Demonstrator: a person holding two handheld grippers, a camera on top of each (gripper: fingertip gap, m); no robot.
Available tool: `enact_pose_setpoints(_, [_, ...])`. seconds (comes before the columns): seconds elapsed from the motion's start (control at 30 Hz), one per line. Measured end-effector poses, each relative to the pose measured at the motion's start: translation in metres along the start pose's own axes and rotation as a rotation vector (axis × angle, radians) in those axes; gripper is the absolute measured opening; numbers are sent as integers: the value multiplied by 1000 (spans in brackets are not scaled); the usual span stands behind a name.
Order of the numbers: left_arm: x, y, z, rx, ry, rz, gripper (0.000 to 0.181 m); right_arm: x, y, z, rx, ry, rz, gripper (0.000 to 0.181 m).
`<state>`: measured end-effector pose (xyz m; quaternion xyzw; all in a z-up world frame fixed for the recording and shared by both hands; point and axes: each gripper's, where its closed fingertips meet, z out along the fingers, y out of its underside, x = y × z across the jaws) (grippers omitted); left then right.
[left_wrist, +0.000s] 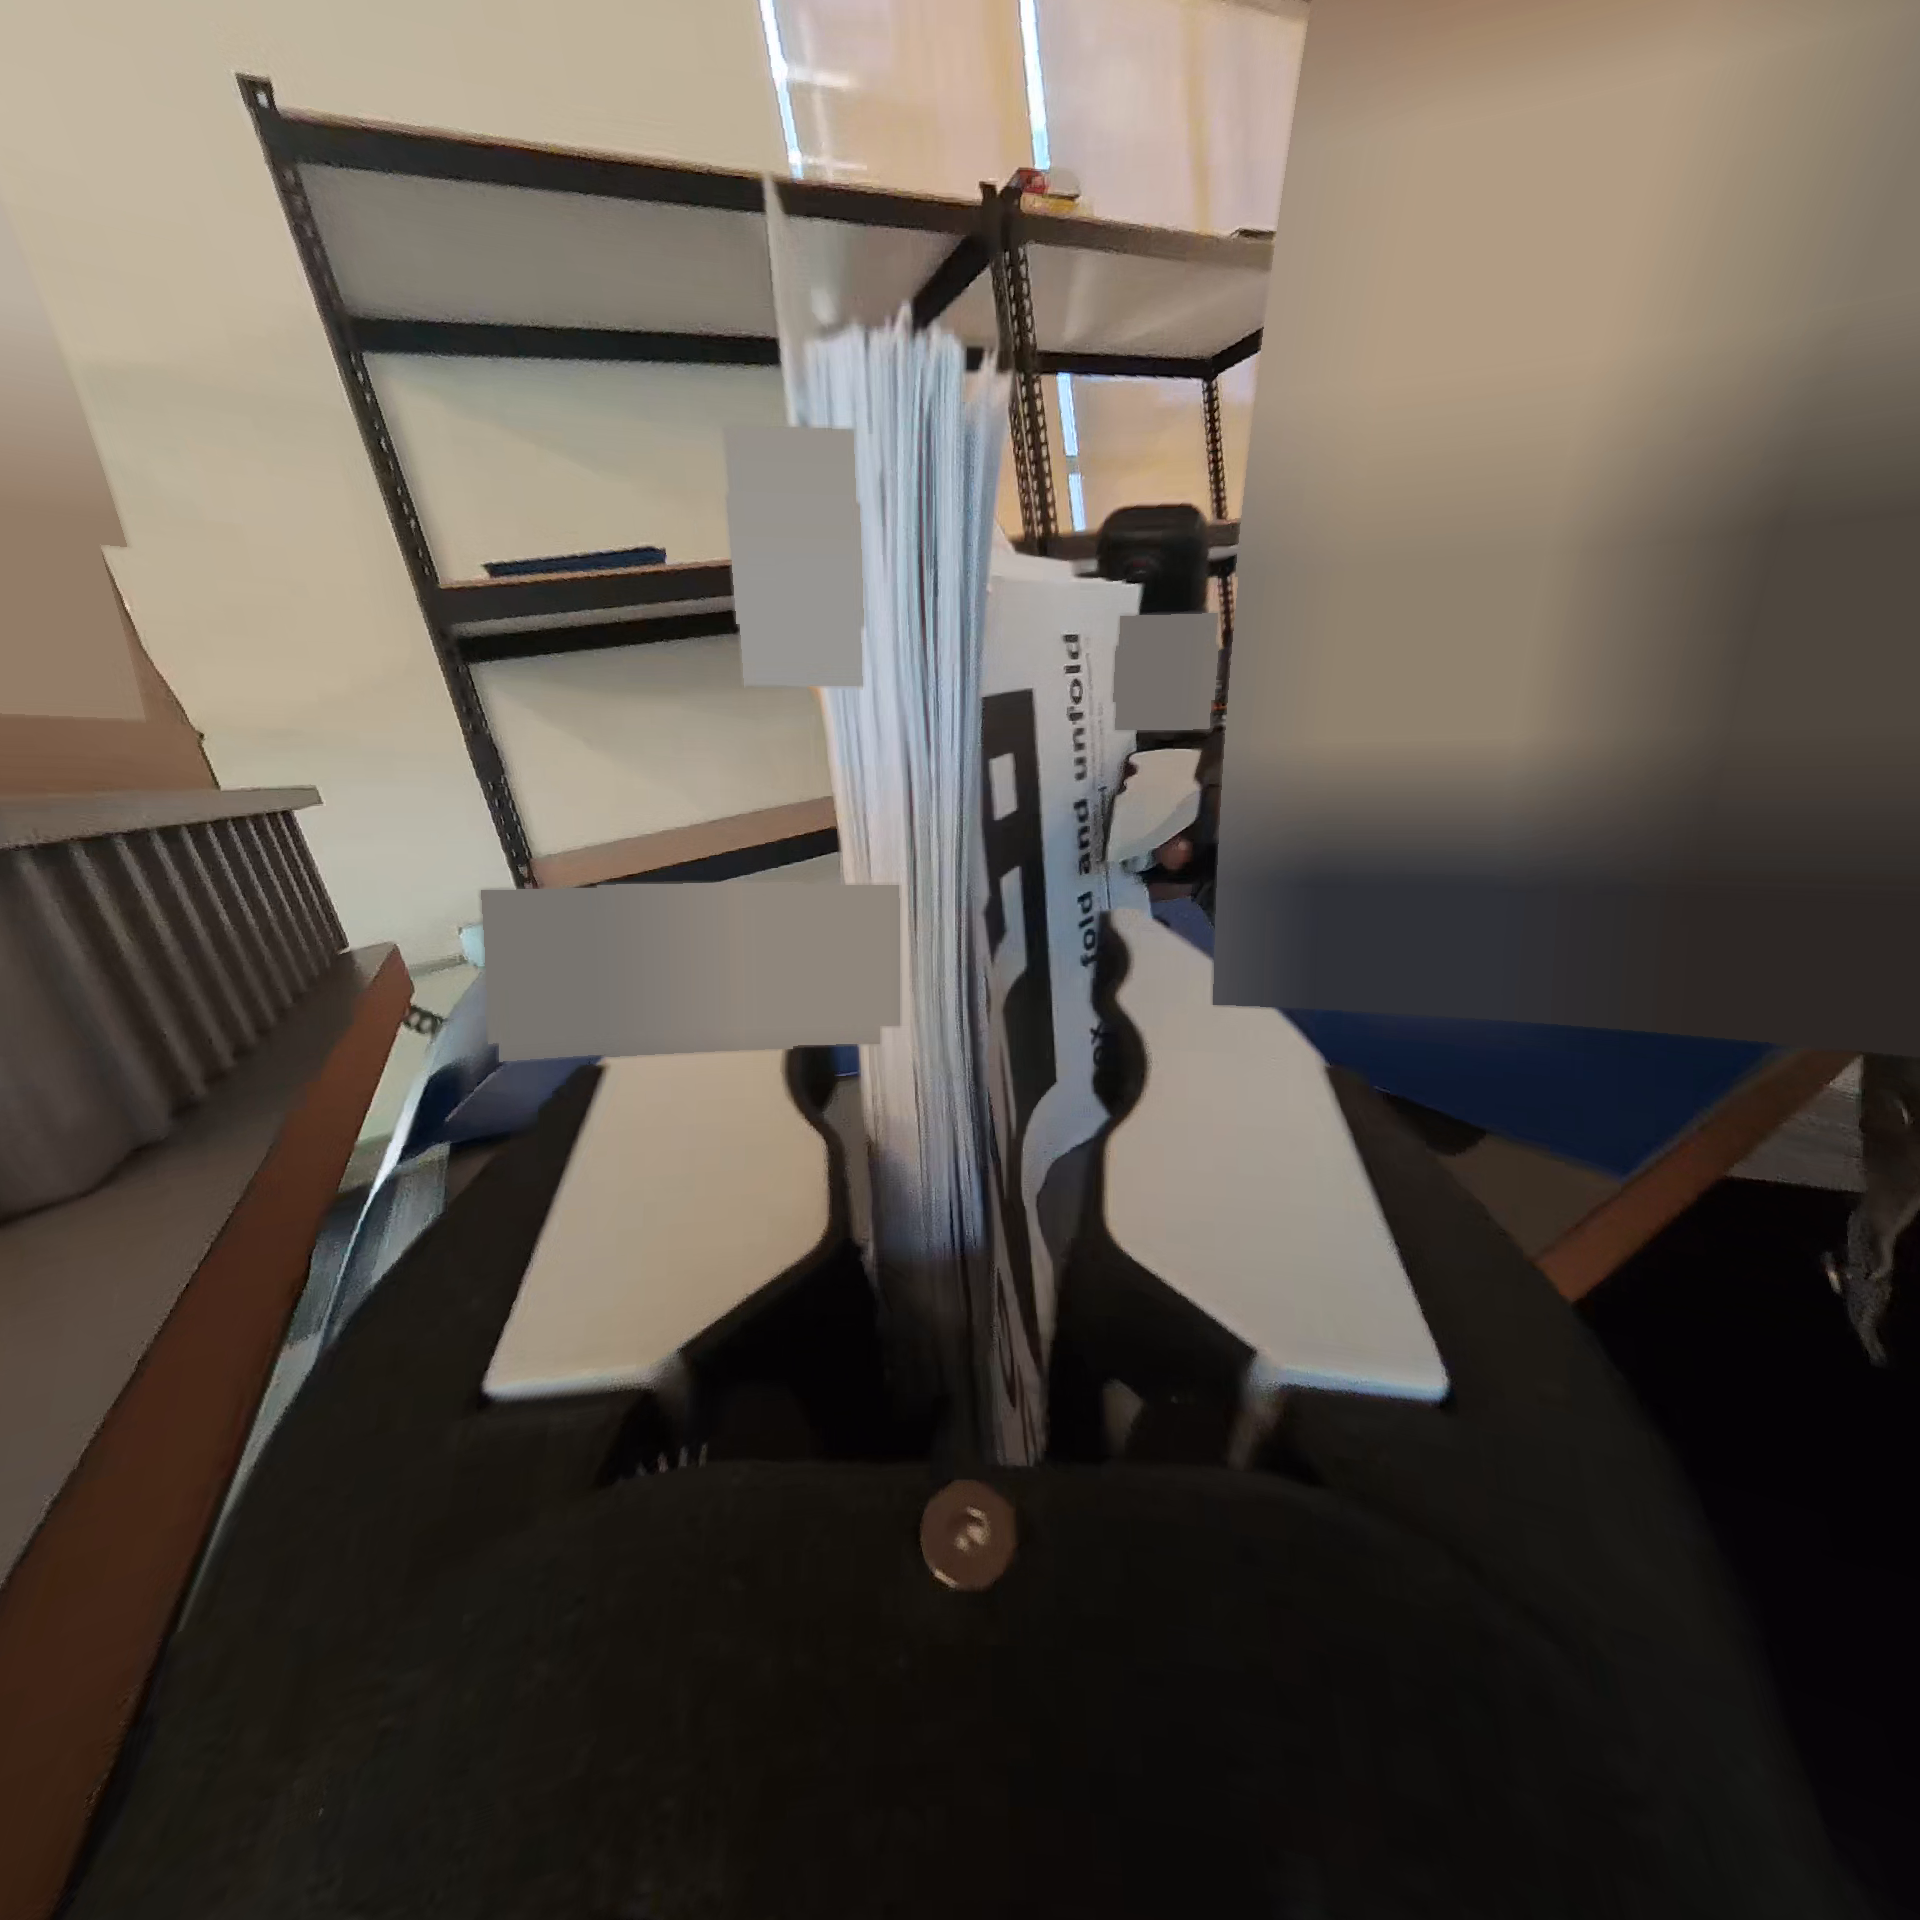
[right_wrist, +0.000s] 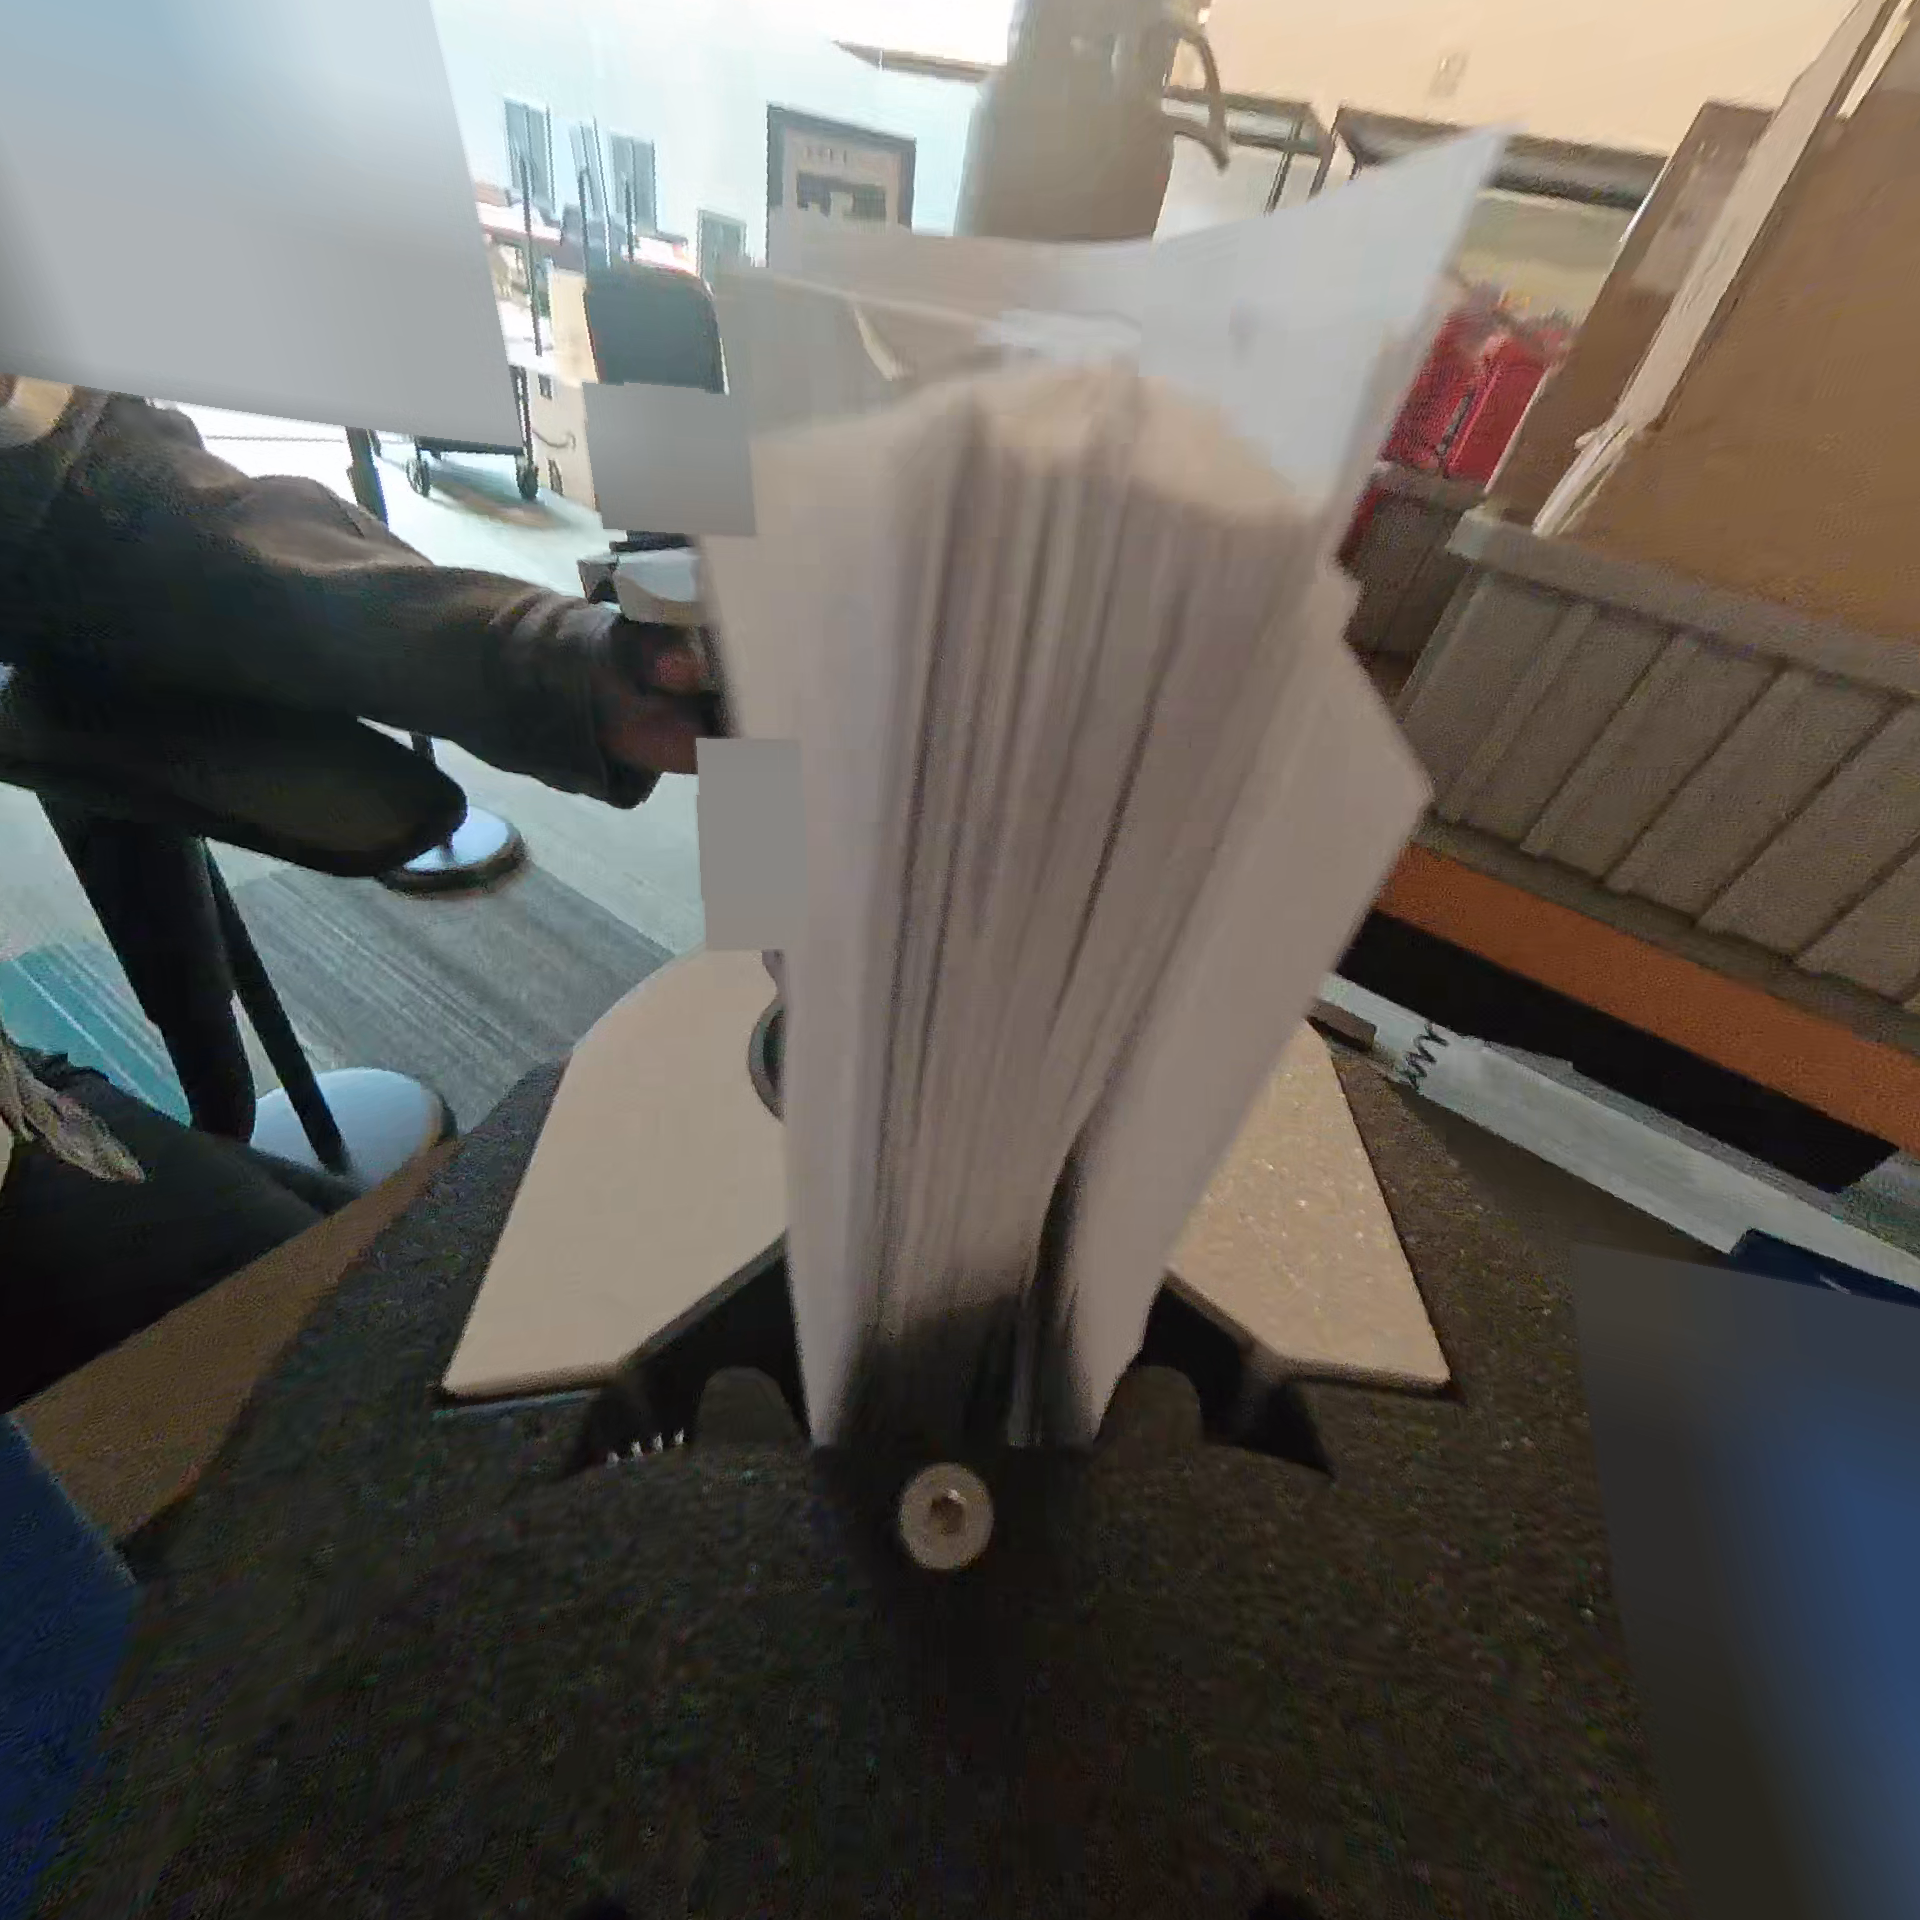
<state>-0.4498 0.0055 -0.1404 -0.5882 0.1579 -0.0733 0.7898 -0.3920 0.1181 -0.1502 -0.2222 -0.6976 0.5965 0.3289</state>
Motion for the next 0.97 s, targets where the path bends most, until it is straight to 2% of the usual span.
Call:
enact_pose_setpoints(0.03, [-4, -1, 3, -22, -3, -29, 60, 0, -10, 0, 53, -11, 30, 58])
enact_pose_setpoints(0.13, [5, 6, 16, -94, 110, -149, 70, -4, -31, 4, 157, -94, 102, 60])
enact_pose_setpoints(0.17, [3, 6, 19, -96, 99, -164, 74, -3, -31, 7, 156, -92, 102, 69])
enact_pose_setpoints(0.2, [2, 8, 19, -103, 97, -149, 77, -3, -31, 9, 149, -88, 86, 76])
enact_pose_setpoints(0.3, [-2, -1, 9, -66, 104, -80, 65, 0, -34, -1, 183, -51, 35, 71])
enact_pose_setpoints(0.37, [-12, -10, 6, -29, 42, -28, 73, 4, -38, -7, 247, -13, 38, 69])
enact_pose_setpoints(0.47, [-13, -17, 14, -26, 47, -16, 81, 1, -40, -5, 287, 14, 2, 59])
enact_pose_setpoints(0.53, [-13, -17, 15, -41, 85, -53, 80, 1, -36, -6, 257, 37, -49, 33])
enact_pose_setpoints(0.6, [-20, -24, 10, -33, 72, -62, 80, 0, -35, -10, 256, 9, -29, 26])
enact_pose_setpoints(0.7, [-37, -49, -3, 90, -16, -1, 78, -1, -38, -19, 308, -52, 44, 23])
enact_pose_setpoints(0.77, [-34, -53, -5, 98, 12, -2, 71, -4, -38, -19, 311, -87, 59, 23])
enact_pose_setpoints(0.87, [-18, -29, 12, 5, 105, -160, 59, 1, -38, -14, 294, -74, 80, 20])
enact_pose_setpoints(0.93, [-18, -16, 23, -84, 42, -29, 51, 10, -38, -12, 277, -12, 123, 18])
enact_pose_setpoints(0.97, [-21, -24, 25, -51, -12, 85, 47, 17, -39, -13, 275, 39, 151, 18])
